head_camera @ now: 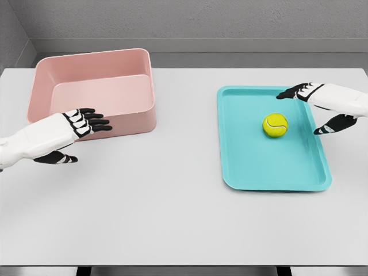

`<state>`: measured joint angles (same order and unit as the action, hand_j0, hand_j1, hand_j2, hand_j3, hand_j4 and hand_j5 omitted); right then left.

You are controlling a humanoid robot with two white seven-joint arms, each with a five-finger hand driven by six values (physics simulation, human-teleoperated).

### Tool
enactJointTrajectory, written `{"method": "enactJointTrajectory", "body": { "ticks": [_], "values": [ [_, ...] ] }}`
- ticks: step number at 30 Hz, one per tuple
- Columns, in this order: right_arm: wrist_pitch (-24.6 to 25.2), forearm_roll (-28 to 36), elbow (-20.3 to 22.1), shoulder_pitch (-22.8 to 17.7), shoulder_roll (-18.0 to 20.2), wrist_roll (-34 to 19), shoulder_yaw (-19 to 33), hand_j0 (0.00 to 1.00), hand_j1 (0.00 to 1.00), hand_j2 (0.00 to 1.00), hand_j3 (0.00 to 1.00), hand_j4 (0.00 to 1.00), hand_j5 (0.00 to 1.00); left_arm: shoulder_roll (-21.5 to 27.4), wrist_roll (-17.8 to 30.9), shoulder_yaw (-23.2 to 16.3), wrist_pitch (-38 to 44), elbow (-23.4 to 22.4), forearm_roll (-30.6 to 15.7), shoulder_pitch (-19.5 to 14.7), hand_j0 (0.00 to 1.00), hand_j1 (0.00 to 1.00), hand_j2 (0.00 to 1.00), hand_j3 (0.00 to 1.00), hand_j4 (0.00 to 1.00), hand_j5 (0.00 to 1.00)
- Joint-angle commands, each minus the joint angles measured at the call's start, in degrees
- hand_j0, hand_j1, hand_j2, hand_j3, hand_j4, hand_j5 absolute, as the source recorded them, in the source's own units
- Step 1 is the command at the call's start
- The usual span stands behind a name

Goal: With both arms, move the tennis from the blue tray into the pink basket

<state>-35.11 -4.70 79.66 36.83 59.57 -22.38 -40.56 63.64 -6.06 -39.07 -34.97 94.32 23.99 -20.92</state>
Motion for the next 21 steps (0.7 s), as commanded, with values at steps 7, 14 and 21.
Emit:
{"method": "enactJointTrajectory", "body": {
  "ticks": [7,14,21],
  "values": [
    [0.1,-1.5,-2.3,0.5,-3.8,-0.6,-1.0,1.0,1.0,1.0,1.0,1.0,1.0,0.3,0.2,0.1,0.0,0.0,-0.4,0.4,1.0,1.0,1.0,1.0,1.0,1.0],
    [0.1,-6.6,-4.6,2.6,-9.8,-0.6,-1.7,1.0,1.0,1.0,1.0,1.0,1.0,0.1,6.8,0.7,0.0,0.2,-1.8,0.6,1.0,1.0,1.0,1.0,1.0,1.0],
    [0.1,-9.9,-5.8,2.5,-9.9,-1.3,-1.9,1.0,1.0,1.0,1.0,1.0,1.0,0.1,6.9,0.7,0.0,0.2,-2.5,1.4,1.0,1.0,1.0,1.0,1.0,1.0]
  ]
}}
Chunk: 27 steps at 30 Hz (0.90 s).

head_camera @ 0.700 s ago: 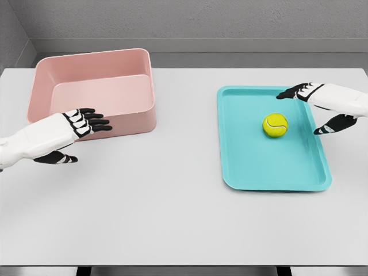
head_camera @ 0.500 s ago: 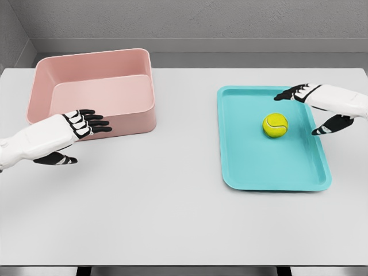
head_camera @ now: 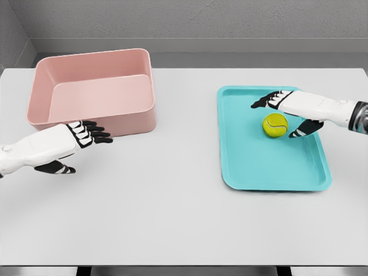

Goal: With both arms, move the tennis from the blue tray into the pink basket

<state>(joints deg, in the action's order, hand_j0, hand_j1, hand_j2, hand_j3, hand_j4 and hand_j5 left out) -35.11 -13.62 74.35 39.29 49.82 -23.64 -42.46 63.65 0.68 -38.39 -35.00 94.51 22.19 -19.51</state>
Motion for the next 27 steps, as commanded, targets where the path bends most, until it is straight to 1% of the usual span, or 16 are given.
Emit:
{"method": "enactJointTrajectory", "body": {
  "ticks": [1,7,9,12,14,16,18,24,27],
  "values": [
    [0.1,-1.1,-1.3,0.0,-0.3,-0.1,0.0,1.0,1.0,1.0,1.0,1.0,1.0,0.2,0.1,0.1,0.0,0.2,-1.1,0.0,1.0,1.0,1.0,1.0,1.0,1.0],
    [0.1,-3.5,-2.5,0.2,-2.3,-0.1,-0.7,1.0,1.0,1.0,1.0,1.0,1.0,0.4,0.1,-0.5,0.0,0.6,-1.4,0.4,1.0,1.0,1.0,1.0,1.0,1.0],
    [0.1,-4.6,-4.5,0.7,-3.1,0.0,-0.8,1.0,1.0,1.0,1.0,1.0,1.0,0.9,0.1,-0.5,0.0,0.6,-1.5,0.4,1.0,1.0,1.0,1.0,1.0,1.0],
    [0.1,-4.6,-4.6,1.0,-3.1,0.1,-0.8,1.0,1.0,1.0,1.0,1.0,1.0,0.9,0.1,-0.5,0.0,0.7,-1.5,0.4,1.0,1.0,1.0,1.0,1.0,1.0],
    [0.1,-4.6,-6.3,1.1,-3.3,0.0,-0.8,1.0,1.0,1.0,1.0,1.0,1.0,0.9,0.1,-0.5,0.0,1.0,-1.5,0.4,1.0,1.0,1.0,1.0,1.0,1.0],
    [0.1,-4.7,-6.7,1.1,-3.5,-0.1,-1.0,1.0,1.0,1.0,1.0,1.0,1.0,1.0,0.1,-0.4,0.0,1.6,-1.5,1.2,1.0,1.0,1.0,1.0,1.0,1.0],
    [0.1,-4.7,-7.5,1.4,-3.6,-0.1,-1.7,1.0,1.0,1.0,1.0,1.0,1.0,1.3,0.1,-0.3,0.0,1.6,-1.5,1.3,1.0,1.0,1.0,1.0,1.0,1.0],
    [0.1,-5.9,-7.9,1.9,-3.9,-0.4,-1.8,1.0,1.0,1.0,1.0,1.0,1.0,1.0,0.1,0.1,0.0,2.4,-1.5,1.8,1.0,1.0,1.0,1.0,1.0,1.0],
    [0.1,-6.0,-8.4,2.7,-4.7,-0.4,-2.5,1.0,1.0,1.0,1.0,1.0,1.0,1.1,0.1,0.2,0.0,2.4,-1.6,1.7,1.0,1.0,1.0,1.0,1.0,1.0]
  ]
}}
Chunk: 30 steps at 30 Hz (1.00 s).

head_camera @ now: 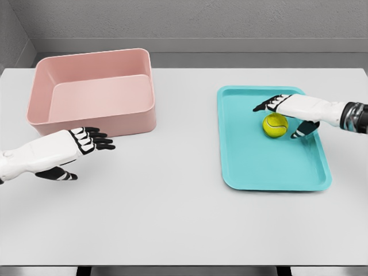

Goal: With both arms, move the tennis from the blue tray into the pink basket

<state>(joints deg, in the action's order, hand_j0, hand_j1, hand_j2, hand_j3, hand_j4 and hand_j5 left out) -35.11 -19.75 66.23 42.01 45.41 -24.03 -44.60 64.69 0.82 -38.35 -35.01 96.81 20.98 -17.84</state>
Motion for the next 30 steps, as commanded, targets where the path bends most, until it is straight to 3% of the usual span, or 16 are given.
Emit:
{"method": "enactJointTrajectory", "body": {
  "ticks": [1,30],
  "values": [
    [0.1,0.2,-0.3,0.0,-0.3,0.1,-0.2,1.0,1.0,1.0,1.0,1.0,1.0,0.1,0.0,0.0,0.0,0.1,-0.8,0.1,1.0,1.0,1.0,1.0,1.0,1.0],
    [0.1,-0.6,-1.4,1.1,-1.9,-0.1,-2.1,1.0,1.0,1.0,1.0,1.0,1.0,0.1,0.1,-0.1,0.0,0.0,-1.6,0.0,1.0,1.0,1.0,1.0,1.0,1.0]
  ]
}}
